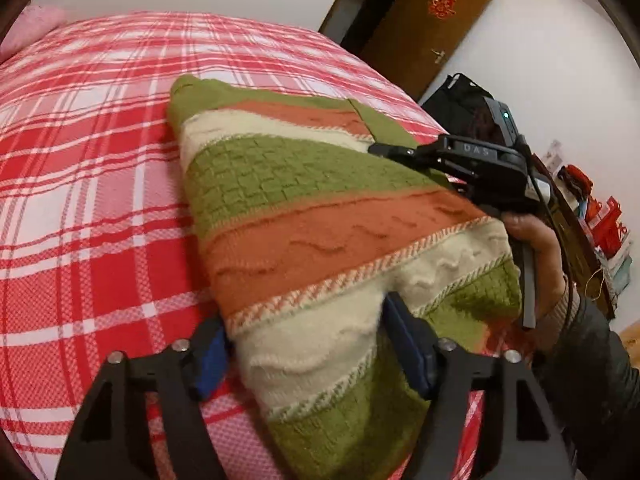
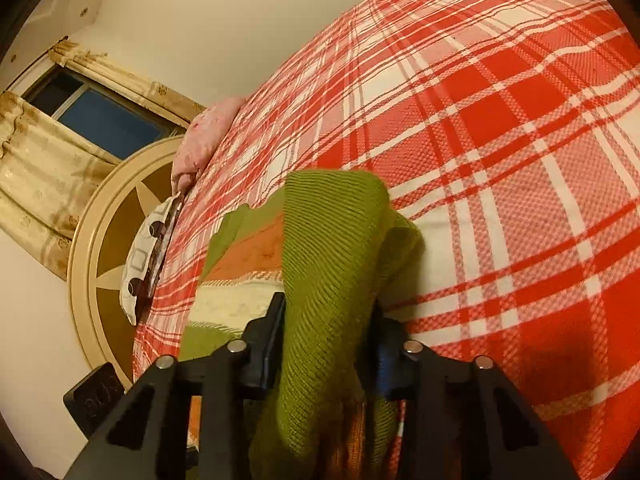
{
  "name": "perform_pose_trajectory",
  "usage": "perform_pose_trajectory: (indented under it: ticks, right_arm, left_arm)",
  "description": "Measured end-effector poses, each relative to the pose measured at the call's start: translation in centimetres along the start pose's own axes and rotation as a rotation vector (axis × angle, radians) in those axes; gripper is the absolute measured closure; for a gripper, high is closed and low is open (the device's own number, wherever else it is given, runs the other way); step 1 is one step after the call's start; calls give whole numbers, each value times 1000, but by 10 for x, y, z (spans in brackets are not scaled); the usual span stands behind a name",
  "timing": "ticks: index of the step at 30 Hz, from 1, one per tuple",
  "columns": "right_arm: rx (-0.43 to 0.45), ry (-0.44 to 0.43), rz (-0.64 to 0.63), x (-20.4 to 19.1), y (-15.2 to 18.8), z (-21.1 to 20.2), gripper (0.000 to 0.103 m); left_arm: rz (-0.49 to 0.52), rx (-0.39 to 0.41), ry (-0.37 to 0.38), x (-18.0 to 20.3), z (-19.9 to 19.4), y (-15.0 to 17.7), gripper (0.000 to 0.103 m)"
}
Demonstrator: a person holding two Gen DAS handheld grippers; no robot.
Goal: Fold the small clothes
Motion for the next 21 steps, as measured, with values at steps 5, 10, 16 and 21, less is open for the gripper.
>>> perform_pose_trajectory:
  ticks: [5,10,16,21]
  right_arm:
    - [59,25,-44,-19,0,-12,71]
    - [95,32,-99,-52,2,-25,72]
    - [86,39,-147,-90,18,-34,73]
    - [66,8,-191,-132,35,-28,73]
  left_arm:
    - [25,30,-17,2,-17,-3,65]
    - [51,46,-42,3,-37,-1,68]
    - [41,102,-60,-6,-76,6,69]
    - [21,143,-103,-23,-116,13,69]
Point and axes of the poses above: each gripper's, at about its wrist camera, not at the fingertips, and z roughly the way its jaws point, x to its right, y to its underside, the point moved 10 cm from there along z, roughly the way its jaws point
